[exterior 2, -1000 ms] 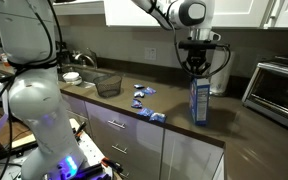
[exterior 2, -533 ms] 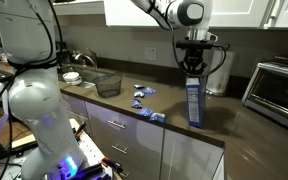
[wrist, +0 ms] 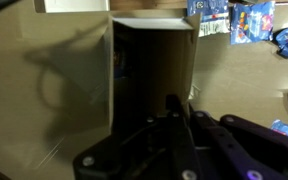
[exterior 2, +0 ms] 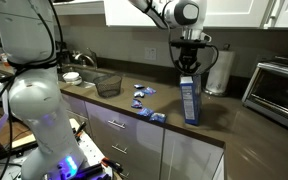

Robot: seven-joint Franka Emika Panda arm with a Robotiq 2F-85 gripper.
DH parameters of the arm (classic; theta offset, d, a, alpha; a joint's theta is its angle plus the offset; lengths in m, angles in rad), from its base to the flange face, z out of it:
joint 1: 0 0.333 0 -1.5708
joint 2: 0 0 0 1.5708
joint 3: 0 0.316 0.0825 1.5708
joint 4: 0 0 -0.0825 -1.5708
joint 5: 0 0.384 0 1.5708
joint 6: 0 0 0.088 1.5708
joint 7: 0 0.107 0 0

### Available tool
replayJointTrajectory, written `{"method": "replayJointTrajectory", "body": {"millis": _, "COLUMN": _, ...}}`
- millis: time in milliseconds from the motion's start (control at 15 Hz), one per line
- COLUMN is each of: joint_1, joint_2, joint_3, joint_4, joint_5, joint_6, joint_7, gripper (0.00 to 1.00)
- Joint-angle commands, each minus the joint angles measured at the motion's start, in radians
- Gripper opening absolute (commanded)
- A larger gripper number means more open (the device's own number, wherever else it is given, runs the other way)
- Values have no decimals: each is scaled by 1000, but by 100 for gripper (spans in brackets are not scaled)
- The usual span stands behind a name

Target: Slide the box to the left

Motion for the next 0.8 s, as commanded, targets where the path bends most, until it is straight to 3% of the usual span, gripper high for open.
{"method": "replayJointTrajectory", "body": {"millis": 0, "joint_1": 10, "joint_2": -12, "joint_3": 14, "joint_4": 8, "joint_5": -23, "joint_6": -36, "joint_7": 49, "gripper": 5}}
{"method": "replayJointTrajectory", "body": {"millis": 733, "joint_1": 47, "joint_2": -55, "joint_3": 39, "joint_4": -20, "joint_5": -34, "joint_6": -90, "joint_7": 181, "gripper": 6}}
